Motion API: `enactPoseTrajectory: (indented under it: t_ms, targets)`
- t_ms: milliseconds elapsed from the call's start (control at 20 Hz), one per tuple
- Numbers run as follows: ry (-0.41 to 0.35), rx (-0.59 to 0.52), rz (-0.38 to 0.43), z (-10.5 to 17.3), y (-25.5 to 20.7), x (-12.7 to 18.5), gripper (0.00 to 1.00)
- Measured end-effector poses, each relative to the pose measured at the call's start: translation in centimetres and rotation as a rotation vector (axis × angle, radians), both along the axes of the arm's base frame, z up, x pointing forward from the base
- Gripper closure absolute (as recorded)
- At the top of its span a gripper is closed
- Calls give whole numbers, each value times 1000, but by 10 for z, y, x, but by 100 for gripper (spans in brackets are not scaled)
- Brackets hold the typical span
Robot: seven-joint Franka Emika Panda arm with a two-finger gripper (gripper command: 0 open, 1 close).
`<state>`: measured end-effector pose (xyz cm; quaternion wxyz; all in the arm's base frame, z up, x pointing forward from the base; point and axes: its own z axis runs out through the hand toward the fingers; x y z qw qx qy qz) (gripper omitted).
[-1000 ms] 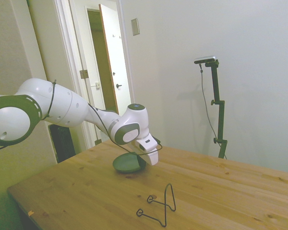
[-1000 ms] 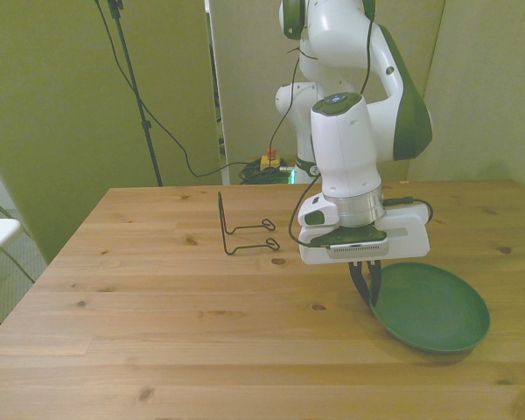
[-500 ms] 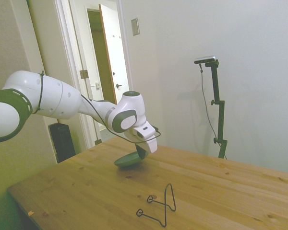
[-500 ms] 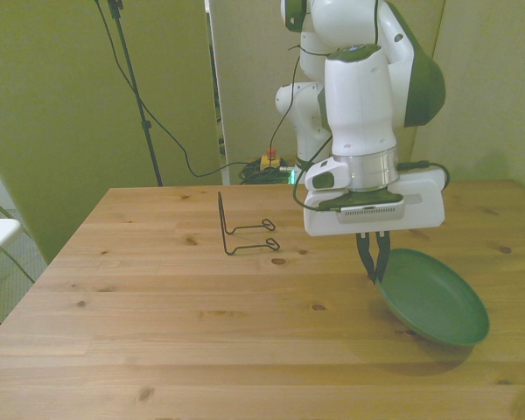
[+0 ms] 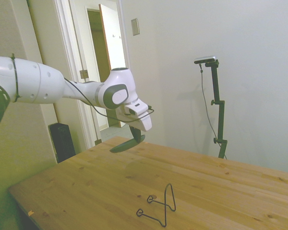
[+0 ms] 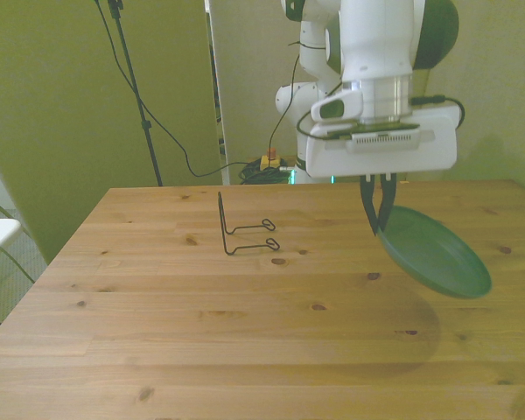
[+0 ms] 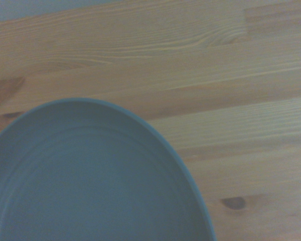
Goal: Load the plate
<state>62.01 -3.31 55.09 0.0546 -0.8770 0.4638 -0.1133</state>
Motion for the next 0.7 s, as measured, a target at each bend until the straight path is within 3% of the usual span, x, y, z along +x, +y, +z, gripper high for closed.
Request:
enactPoseTrajectory:
  t_ms: [400,700]
  targets:
    - [6,-309,43,69,-28,-68,100]
    - [82,-558,123,55,-32,-92,100]
